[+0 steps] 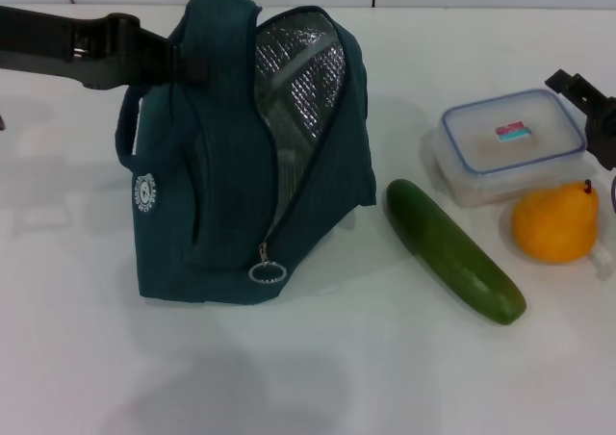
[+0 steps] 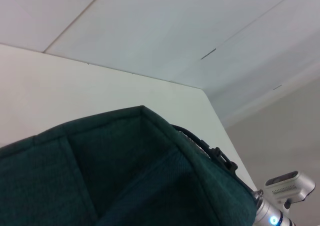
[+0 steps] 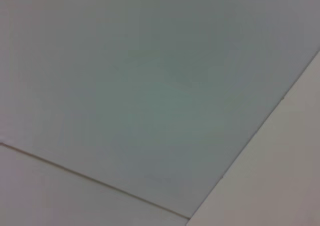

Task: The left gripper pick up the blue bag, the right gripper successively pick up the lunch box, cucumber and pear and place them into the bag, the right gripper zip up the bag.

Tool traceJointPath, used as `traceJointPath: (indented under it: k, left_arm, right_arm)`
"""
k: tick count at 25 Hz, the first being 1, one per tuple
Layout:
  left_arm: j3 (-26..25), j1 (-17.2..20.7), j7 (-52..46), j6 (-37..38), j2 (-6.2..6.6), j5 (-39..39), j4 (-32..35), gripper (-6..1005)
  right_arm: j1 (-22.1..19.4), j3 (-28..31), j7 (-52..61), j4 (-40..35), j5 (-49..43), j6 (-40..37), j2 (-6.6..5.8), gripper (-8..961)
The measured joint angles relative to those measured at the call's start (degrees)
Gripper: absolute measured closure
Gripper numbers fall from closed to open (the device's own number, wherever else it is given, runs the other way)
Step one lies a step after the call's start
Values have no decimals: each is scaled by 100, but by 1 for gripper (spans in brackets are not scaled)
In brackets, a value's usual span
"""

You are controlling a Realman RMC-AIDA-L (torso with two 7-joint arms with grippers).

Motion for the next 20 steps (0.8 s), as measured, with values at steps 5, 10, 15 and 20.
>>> traceJointPath:
  k: [5, 10, 15, 20]
  left_arm:
    - [38, 6, 8, -1, 0, 6, 0, 957]
    - [75, 18, 9, -1, 0, 4, 0, 957]
    - [79, 18, 9, -1, 1, 3, 0, 957]
    - [80, 13, 9, -4, 0, 2, 0, 957]
  right_arm:
    - [-53, -35, -23, -7, -3, -43, 0, 168]
    - [-77, -34, -28, -10, -2, -95, 0, 300]
    - [-90, -33, -27, -10, 6, -120, 0, 556]
    - [-105, -32, -27, -11, 21, -174, 0, 694]
